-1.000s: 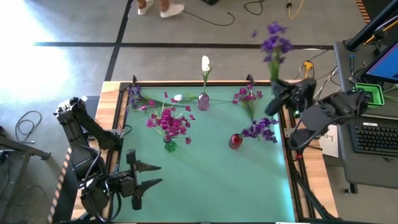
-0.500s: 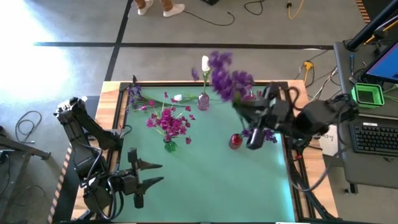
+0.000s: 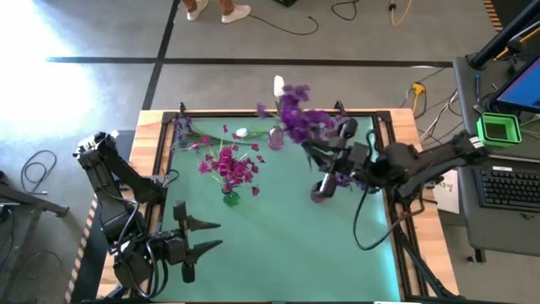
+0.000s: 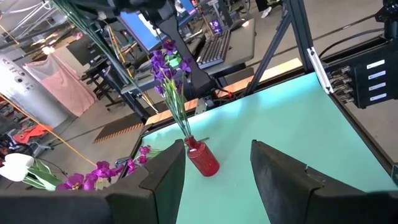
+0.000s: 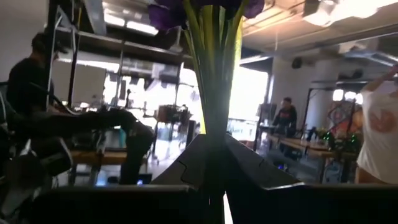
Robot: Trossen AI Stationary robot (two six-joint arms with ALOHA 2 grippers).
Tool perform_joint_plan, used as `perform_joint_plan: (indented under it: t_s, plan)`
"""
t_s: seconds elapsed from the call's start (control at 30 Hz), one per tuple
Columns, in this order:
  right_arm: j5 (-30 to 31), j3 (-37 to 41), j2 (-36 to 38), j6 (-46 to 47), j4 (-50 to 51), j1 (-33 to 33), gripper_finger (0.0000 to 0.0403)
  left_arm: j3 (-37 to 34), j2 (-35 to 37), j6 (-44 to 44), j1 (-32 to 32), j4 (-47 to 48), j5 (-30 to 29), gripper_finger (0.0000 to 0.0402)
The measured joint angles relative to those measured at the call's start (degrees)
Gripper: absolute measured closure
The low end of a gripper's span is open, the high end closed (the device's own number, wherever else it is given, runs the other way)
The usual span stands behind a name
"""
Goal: Sort flowers into vase by color
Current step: Put the bottom violet flowers into the red flower vase
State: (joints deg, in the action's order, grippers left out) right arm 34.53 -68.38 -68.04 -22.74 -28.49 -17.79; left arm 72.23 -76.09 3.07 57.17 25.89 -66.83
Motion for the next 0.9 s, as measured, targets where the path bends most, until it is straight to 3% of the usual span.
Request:
perform_joint_plan:
  t_s: [0.27,0.53,0.9]
  plan:
    - [5.4,14.0,10.7,-3.5,-10.8,0.6,0.0369,0.0,0.0,0.0,0.0,0.0,0.0,0.0232]
    - [4.0,26.0,17.6,-0.6,-17.1,3.1,0.0369,0.0,0.0,0.0,0.0,0.0,0.0,0.0232]
    - [5.3,29.3,24.2,-0.1,-14.1,9.1,0.037,0.0,0.0,1.7,0.0,-0.1,0.0,0.0232]
